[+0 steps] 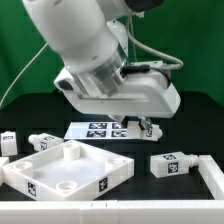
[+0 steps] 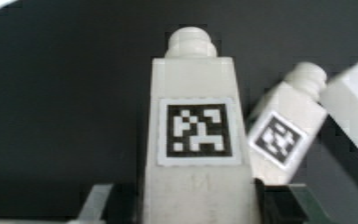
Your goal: Assemble one leg
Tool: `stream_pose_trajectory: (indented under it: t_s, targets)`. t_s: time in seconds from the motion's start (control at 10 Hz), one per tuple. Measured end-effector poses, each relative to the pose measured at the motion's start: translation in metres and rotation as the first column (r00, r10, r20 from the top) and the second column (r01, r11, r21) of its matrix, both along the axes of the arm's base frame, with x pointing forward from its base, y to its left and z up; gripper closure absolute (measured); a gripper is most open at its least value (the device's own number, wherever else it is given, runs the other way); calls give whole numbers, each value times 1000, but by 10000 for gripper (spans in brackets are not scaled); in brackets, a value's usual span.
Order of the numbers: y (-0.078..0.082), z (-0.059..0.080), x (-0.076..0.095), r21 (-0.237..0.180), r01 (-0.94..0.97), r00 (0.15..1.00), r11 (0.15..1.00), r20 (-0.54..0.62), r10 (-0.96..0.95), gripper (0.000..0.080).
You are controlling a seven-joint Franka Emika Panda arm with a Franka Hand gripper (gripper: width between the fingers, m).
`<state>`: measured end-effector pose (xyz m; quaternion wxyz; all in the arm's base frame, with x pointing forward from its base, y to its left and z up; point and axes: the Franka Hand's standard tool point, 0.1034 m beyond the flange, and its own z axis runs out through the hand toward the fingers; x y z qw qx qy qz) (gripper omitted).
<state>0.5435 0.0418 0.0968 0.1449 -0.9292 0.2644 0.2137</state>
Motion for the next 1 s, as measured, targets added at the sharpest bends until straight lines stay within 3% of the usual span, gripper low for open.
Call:
stream_pose_trajectory:
  t_s: [0.2, 0.3, 0.5, 0.8, 0.9, 1.0]
  targets:
    - [-10, 25, 33, -101, -52, 983, 993, 171, 69, 517]
    - [-5, 31, 46, -146, -53, 961, 988, 261, 90, 517]
    - [-2, 26, 43, -188, -21, 931, 982, 354, 88, 517]
    - [5, 25, 52, -265, 16, 841, 964, 525, 130, 517]
    - [2, 28, 58, -326, -41, 794, 945, 564, 228, 517]
    - [-12, 31, 60, -348, -70, 780, 935, 565, 269, 517]
